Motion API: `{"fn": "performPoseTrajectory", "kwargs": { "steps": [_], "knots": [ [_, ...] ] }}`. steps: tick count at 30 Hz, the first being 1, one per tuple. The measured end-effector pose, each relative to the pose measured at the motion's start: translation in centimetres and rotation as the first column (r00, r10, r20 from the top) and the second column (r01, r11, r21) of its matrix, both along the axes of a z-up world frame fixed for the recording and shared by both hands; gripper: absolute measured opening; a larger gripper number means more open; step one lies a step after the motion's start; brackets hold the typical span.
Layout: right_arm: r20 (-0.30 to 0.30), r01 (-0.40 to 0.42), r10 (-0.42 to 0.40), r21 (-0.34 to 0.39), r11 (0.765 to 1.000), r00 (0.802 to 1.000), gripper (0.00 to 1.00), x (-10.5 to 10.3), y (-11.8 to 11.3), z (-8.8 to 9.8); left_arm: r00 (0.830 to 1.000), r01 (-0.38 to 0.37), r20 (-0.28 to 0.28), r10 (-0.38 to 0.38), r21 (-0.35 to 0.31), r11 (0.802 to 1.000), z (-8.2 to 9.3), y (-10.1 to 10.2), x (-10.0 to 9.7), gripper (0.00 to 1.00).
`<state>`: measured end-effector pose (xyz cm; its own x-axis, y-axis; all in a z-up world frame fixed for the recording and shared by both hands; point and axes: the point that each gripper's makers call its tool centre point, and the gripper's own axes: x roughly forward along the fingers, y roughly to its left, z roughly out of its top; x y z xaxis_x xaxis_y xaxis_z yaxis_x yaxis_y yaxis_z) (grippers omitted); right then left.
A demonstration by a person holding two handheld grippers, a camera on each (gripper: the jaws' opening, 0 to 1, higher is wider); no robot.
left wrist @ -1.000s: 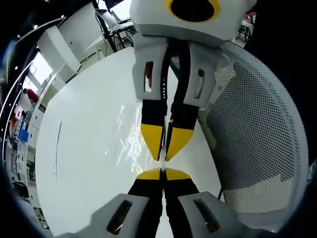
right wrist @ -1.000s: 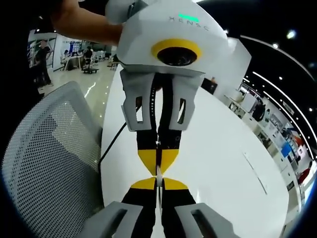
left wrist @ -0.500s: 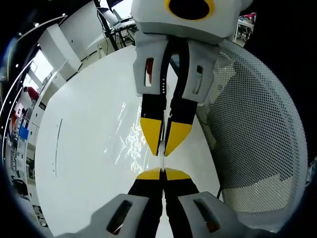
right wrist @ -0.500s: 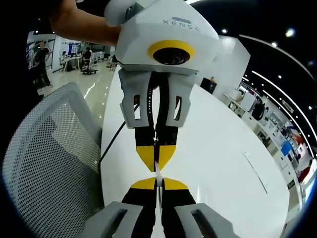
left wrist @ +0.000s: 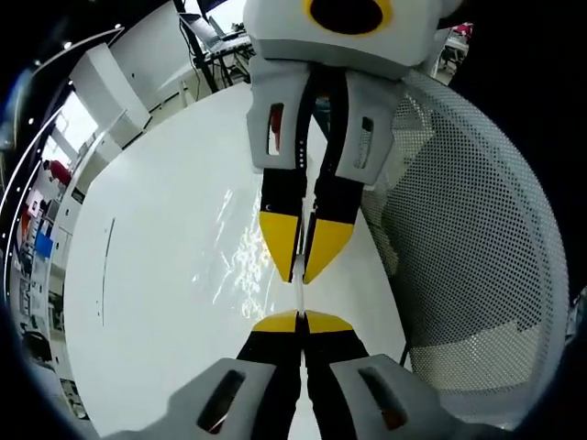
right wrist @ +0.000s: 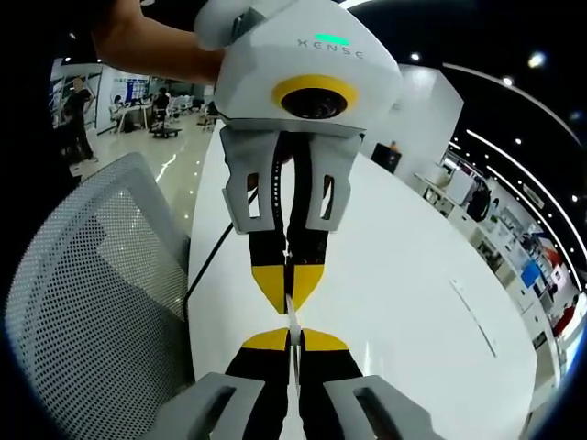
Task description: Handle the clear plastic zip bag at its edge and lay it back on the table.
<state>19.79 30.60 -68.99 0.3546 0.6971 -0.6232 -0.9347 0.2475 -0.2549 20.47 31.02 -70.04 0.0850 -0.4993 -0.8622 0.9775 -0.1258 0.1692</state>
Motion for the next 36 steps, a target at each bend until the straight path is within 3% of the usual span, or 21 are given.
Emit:
{"fn": "performPoseTrajectory", "kwargs": {
  "steps": [36],
  "knots": [
    [-0.006, 0.015, -0.015, 0.006, 1.000, 1.000, 0.00, 0.06, -0.19, -0.05, 1.000, 0.000, -0.009, 0.000, 0.006, 1.000, -0.05, 0.13, -0.21, 0.00]
  ]
}}
